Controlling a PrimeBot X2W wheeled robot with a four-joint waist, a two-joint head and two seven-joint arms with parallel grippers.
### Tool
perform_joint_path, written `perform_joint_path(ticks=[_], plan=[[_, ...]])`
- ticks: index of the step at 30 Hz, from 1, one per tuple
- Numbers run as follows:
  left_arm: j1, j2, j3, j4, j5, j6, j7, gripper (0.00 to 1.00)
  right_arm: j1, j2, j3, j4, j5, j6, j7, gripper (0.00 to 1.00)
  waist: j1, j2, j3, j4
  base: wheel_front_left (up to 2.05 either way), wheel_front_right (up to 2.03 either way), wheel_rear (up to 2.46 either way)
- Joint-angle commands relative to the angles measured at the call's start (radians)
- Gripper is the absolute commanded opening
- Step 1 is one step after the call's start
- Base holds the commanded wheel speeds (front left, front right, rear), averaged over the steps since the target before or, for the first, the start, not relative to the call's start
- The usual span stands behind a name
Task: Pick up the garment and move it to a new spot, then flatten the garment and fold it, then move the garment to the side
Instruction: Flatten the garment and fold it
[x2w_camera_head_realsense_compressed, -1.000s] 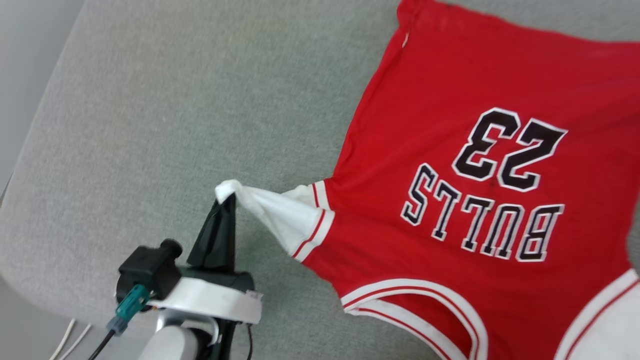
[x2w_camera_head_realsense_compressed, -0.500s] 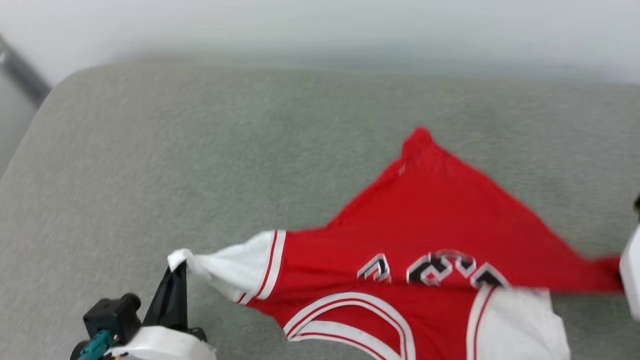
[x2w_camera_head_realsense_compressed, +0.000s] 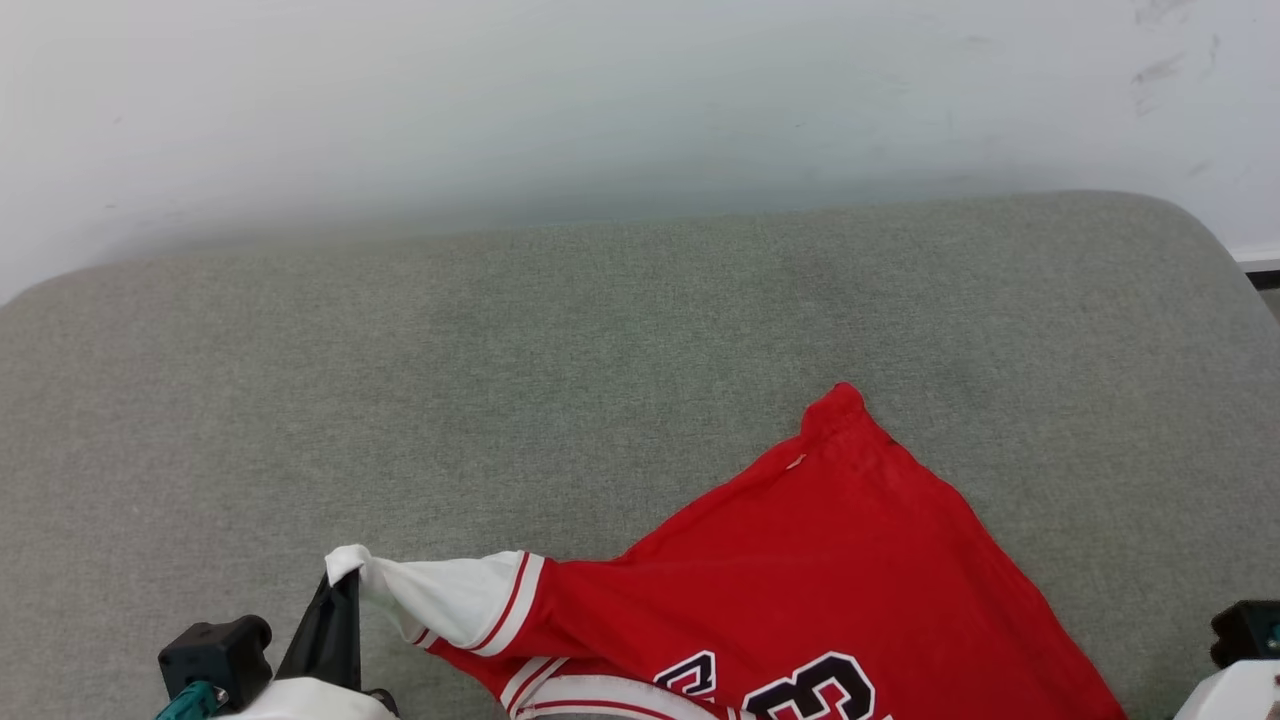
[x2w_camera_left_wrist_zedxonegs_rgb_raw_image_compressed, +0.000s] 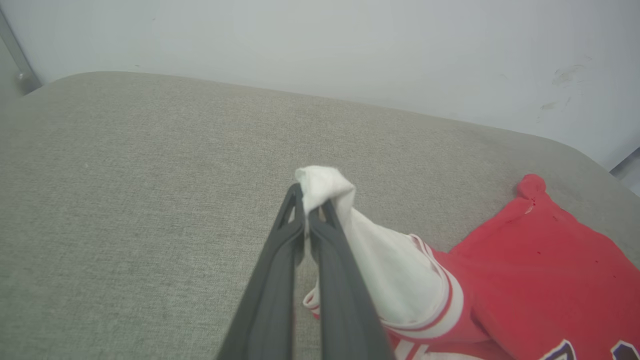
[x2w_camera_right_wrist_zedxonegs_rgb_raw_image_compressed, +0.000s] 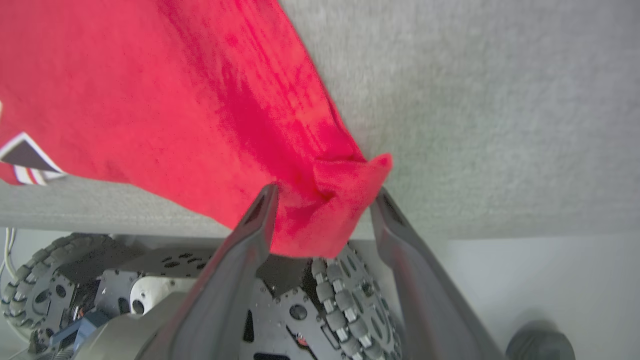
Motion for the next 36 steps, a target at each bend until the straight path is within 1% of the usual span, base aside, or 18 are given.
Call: perform_joint_path(ticks=[1, 3, 4, 8, 10, 13, 15, 17, 19, 22, 24, 27, 30, 36], plan=[[0.01, 0.006, 0.002, -0.007, -0.003, 0.004, 0.004, 0.0, -0.01, 0.008, -0.013, -0.018, -0.012, -0.001, -0.055, 1.0, 0.0002, 0.0, -0.003, -0.007, 0.0, 0.0, 0.0], [0.009, 0.007, 0.0, -0.015, -0.002, 0.009, 0.011, 0.0, -0.038, 0.028, -0.042, -0.043, -0.034, -0.001, -0.183, 1.0, 0.0002, 0.0, 0.002, -0.01, 0.0, 0.0, 0.0], [0.004, 0.008, -0.002, -0.022, 0.0, 0.012, 0.015, 0.0, -0.066, 0.046, -0.055, -0.055, -0.046, -0.001, -0.312, 1.0, 0.0002, 0.0, 0.006, -0.011, 0.0, 0.0, 0.0], [-0.024, 0.008, -0.01, -0.036, 0.008, 0.012, 0.021, 0.0, -0.134, 0.071, -0.057, -0.055, -0.05, -0.001, -0.541, 1.0, 0.0002, 0.0, 0.028, -0.003, 0.0, 0.0, 0.0], [-0.038, 0.006, -0.015, -0.04, 0.013, 0.012, 0.022, 0.0, -0.174, 0.079, -0.041, -0.042, -0.044, -0.001, -0.602, 1.0, 0.0002, 0.0, 0.043, 0.006, 0.0, 0.0, 0.0], [-0.069, 0.0, -0.025, -0.046, 0.02, 0.008, 0.02, 0.0, -0.254, 0.073, -0.013, -0.021, -0.037, -0.001, -0.613, 1.0, 0.0002, 0.0, 0.072, 0.026, 0.0, 0.0, 0.0], [-0.09, -0.005, -0.034, -0.047, 0.024, 0.004, 0.016, 0.0, -0.31, 0.063, 0.013, -0.007, -0.036, -0.001, -0.574, 1.0, 0.0002, 0.0, 0.094, 0.043, 0.0, 0.0, 0.0], [-0.114, -0.011, -0.043, -0.049, 0.029, -0.001, 0.011, 0.0, -0.371, 0.039, 0.047, 0.006, -0.031, -0.001, -0.502, 1.0, 0.0002, 0.0, 0.123, 0.061, 0.0, 0.0, 0.0], [-0.14, -0.02, -0.053, -0.047, 0.032, -0.007, 0.006, 0.0, -0.439, 0.014, 0.087, 0.017, -0.017, -0.001, -0.414, 1.0, 0.0002, 0.0, 0.147, 0.079, 0.0, 0.0, 0.0], [-0.182, -0.031, -0.072, -0.041, 0.04, -0.021, -0.002, 0.0, -0.522, -0.02, 0.137, 0.044, 0.015, -0.001, -0.252, 1.0, 0.0002, 0.0, 0.187, 0.109, 0.0, 0.0, 0.0], [-0.215, -0.038, -0.084, -0.036, 0.046, -0.031, -0.007, 0.0, -0.58, -0.033, 0.159, 0.059, 0.033, -0.001, -0.148, 1.0, 0.0002, 0.0, 0.216, 0.13, 0.0, 0.0, 0.0], [-0.256, -0.05, -0.1, -0.029, 0.052, -0.044, -0.018, 0.0, -0.643, -0.045, 0.185, 0.082, 0.047, -0.001, -0.032, 1.0, 0.0002, 0.0, 0.263, 0.16, 0.0, 0.0, 0.0], [-0.293, -0.064, -0.114, -0.019, 0.056, -0.056, -0.033, 0.0, -0.695, -0.041, 0.216, 0.116, 0.054, -0.001, 0.017, 1.0, 0.0002, 0.0, 0.305, 0.184, 0.0, 0.0, 0.0], [-0.338, -0.088, -0.135, 0.011, 0.061, -0.074, -0.059, 0.0, -0.742, -0.022, 0.292, 0.238, 0.096, -0.001, 0.062, 1.0, 0.0002, 0.0, 0.355, 0.213, 0.0, 0.0, 0.0]])
